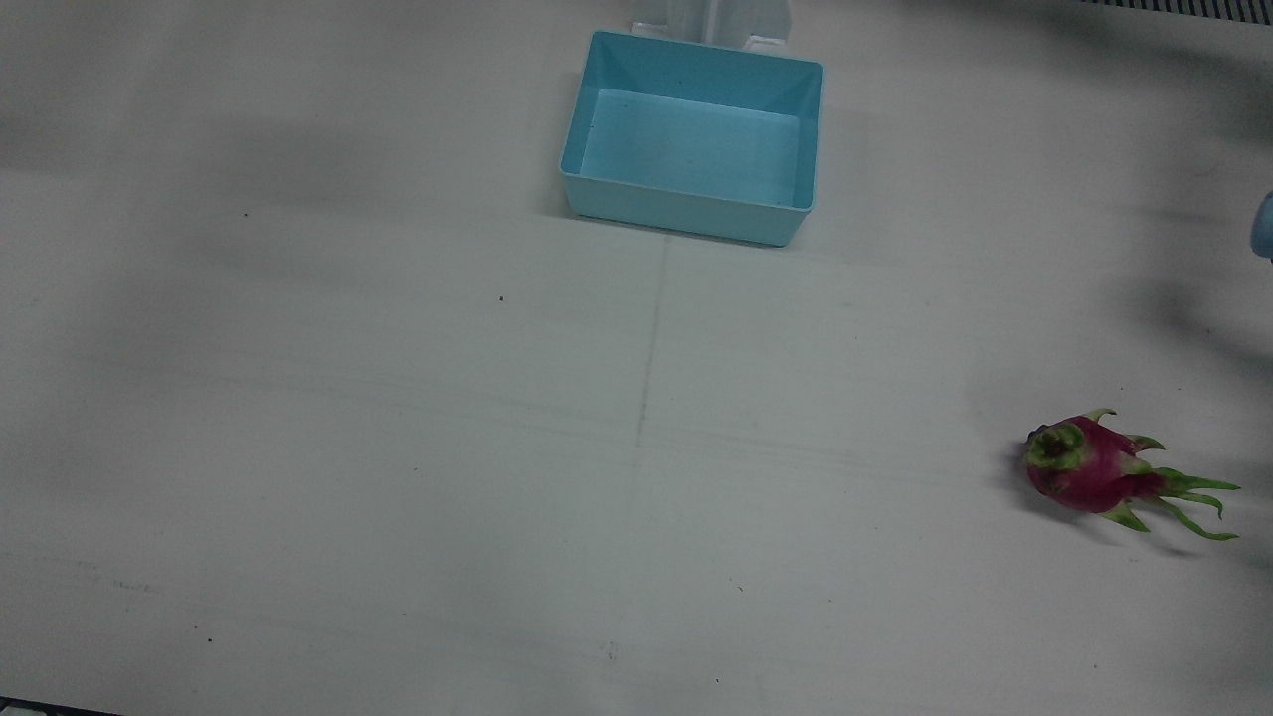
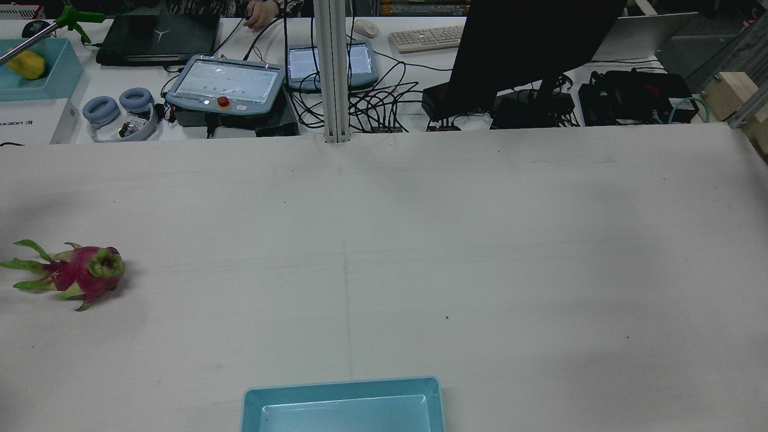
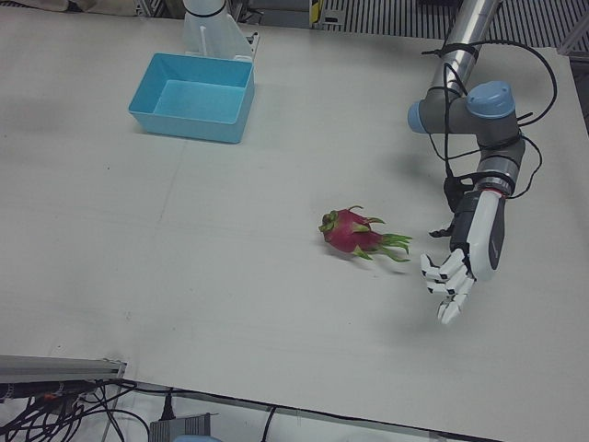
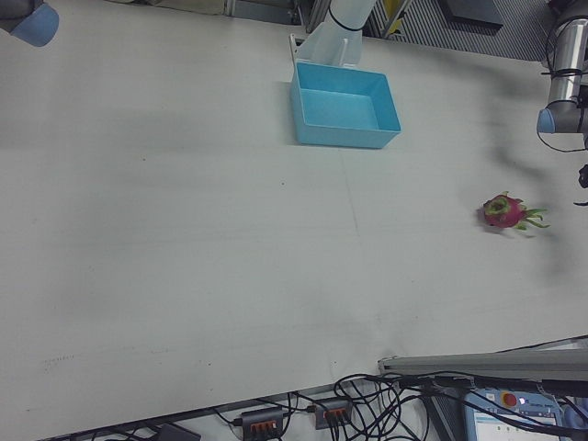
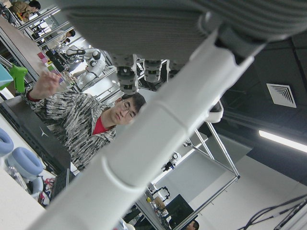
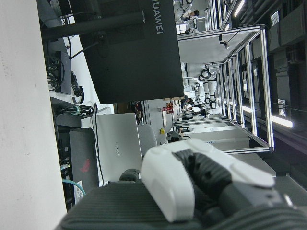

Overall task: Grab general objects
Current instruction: 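Reach the left hand toward the pink dragon fruit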

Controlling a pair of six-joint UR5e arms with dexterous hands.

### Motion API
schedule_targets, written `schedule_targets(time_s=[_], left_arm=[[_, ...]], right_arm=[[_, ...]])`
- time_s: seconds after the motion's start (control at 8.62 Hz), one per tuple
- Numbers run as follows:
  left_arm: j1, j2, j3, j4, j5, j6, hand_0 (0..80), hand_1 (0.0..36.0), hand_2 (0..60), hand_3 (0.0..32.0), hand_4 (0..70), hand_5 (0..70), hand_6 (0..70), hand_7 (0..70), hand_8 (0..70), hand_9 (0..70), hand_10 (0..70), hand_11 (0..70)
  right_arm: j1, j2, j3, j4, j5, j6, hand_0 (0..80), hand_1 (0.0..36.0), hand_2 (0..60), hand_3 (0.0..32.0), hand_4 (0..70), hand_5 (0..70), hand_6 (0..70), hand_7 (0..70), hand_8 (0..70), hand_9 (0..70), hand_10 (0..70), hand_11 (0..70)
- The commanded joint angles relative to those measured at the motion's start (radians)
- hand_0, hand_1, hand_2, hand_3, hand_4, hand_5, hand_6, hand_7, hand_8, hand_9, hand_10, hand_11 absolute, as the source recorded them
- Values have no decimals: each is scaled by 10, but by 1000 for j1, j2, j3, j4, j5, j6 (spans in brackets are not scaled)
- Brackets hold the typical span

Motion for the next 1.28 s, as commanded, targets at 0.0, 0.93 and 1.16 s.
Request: schedule_targets(time_s=[0.0,0.93,1.16], left_arm=[[129,5,-175,173,49,138,800,360,600,0,129,700,116,593,13,104,0,0],[211,-53,-333,639,103,447,800,360,600,0,40,700,44,680,0,122,0,0],[243,-47,-335,642,74,455,800,360,600,0,1,700,19,657,0,117,0,0]], right_arm=[[1,0,1,0,0,0,0,0,0,0,0,0,0,0,0,0,0,0],[1,0,1,0,0,0,0,0,0,0,0,0,0,0,0,0,0,0],[-1,0,1,0,0,0,0,0,0,0,0,0,0,0,0,0,0,0]])
